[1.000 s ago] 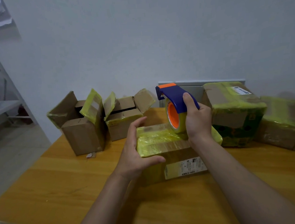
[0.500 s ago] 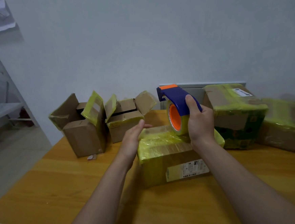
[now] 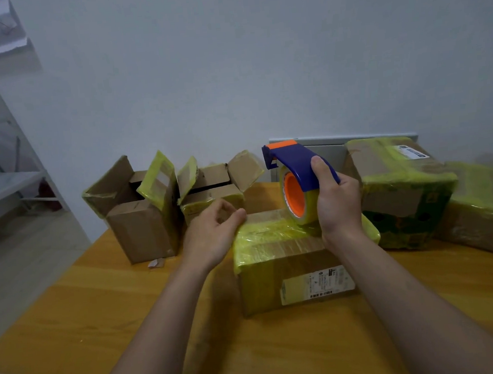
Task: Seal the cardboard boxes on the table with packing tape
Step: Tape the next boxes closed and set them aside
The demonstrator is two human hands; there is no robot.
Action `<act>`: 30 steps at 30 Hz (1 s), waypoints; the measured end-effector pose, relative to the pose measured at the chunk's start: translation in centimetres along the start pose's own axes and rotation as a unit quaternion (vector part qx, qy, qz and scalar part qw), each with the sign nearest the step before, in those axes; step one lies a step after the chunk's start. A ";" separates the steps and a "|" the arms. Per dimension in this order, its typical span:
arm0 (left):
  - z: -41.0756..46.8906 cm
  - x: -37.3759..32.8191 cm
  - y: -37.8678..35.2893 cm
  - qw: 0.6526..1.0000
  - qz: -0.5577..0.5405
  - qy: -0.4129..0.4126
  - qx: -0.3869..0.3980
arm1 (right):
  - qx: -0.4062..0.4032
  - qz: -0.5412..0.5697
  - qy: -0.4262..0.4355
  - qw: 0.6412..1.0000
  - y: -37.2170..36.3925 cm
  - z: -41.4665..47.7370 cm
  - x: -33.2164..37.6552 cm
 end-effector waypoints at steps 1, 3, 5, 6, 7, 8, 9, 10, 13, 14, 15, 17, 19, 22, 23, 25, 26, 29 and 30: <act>-0.3 -0.2 0.6 0.999 0.037 0.008 -0.022 | -0.001 -0.001 0.001 1.000 0.0 0.0 0.0; -0.8 -0.8 0.9 1.000 0.023 0.004 -0.014 | -0.003 -0.002 0.003 1.000 0.1 -0.1 -0.1; -1.1 -1.1 0.0 1.000 -0.014 0.002 0.011 | -0.003 -0.002 0.006 1.000 0.1 -0.1 0.0; -1.1 -1.2 -0.3 1.000 -0.028 0.005 0.010 | -0.003 -0.001 0.007 1.000 0.1 -0.1 -0.1; -1.1 -1.1 -0.6 0.999 -0.047 0.006 0.004 | -0.004 -0.001 0.008 1.000 0.1 -0.1 -0.1; -1.0 -0.9 -0.7 0.998 -0.059 0.005 -0.002 | -0.005 -0.001 0.008 1.000 0.0 -0.1 -0.1; -1.0 -0.8 -0.7 0.998 -0.063 0.000 -0.002 | -0.006 -0.002 0.008 1.000 0.0 -0.1 -0.1; -1.1 -0.8 -0.7 0.998 -0.060 -0.005 -0.001 | -0.007 -0.003 0.009 1.000 0.0 -0.1 -0.1; -1.3 -1.1 -0.4 0.999 -0.026 -0.021 -0.001 | -0.004 -0.008 0.008 1.000 -0.1 -0.1 0.1; -1.6 -1.5 -0.1 1.000 0.007 -0.022 -0.001 | -0.001 -0.007 0.007 1.000 0.0 -0.1 0.1; -1.9 -1.8 0.1 0.998 0.062 -0.019 -0.003 | 0.002 -0.006 0.005 1.000 0.1 -0.2 0.2; -2.8 -2.5 0.2 0.979 0.205 -0.004 0.003 | 0.007 -0.003 0.005 1.000 0.2 -0.3 0.2; -3.9 -2.6 -0.3 0.967 0.256 -0.015 0.004 | 0.004 -0.008 0.007 1.000 0.2 -0.3 0.3; -4.7 -2.1 -0.8 0.984 0.165 -0.065 -0.013 | -0.004 -0.024 0.008 1.000 0.0 -0.2 0.3; -4.8 -1.8 -0.9 0.989 0.124 -0.075 -0.017 | -0.006 -0.027 0.008 1.000 -0.1 -0.2 0.3; -5.0 -1.6 -0.7 0.994 0.067 -0.079 -0.022 | -0.005 -0.028 0.006 1.000 -0.1 -0.1 0.3; -5.1 -1.5 -0.6 0.995 0.066 -0.078 -0.016 | -0.004 -0.024 0.004 1.000 0.0 -0.1 0.3; -5.3 -0.6 -0.4 0.985 0.152 -0.061 0.048 | 0.008 -0.009 0.003 1.000 0.3 -0.3 0.2; -5.2 -0.2 -0.4 0.985 0.144 -0.068 0.073 | 0.010 -0.008 0.005 1.000 0.4 -0.3 0.2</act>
Point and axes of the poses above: each hand's wrist, its own z-axis towards the middle knuckle, its own y-axis out of the back of the hand, x = y × z, the point moved 2 cm from there along z, towards the middle knuckle, and after that the axes turned 10 degrees about x, right-handed, at the moved point
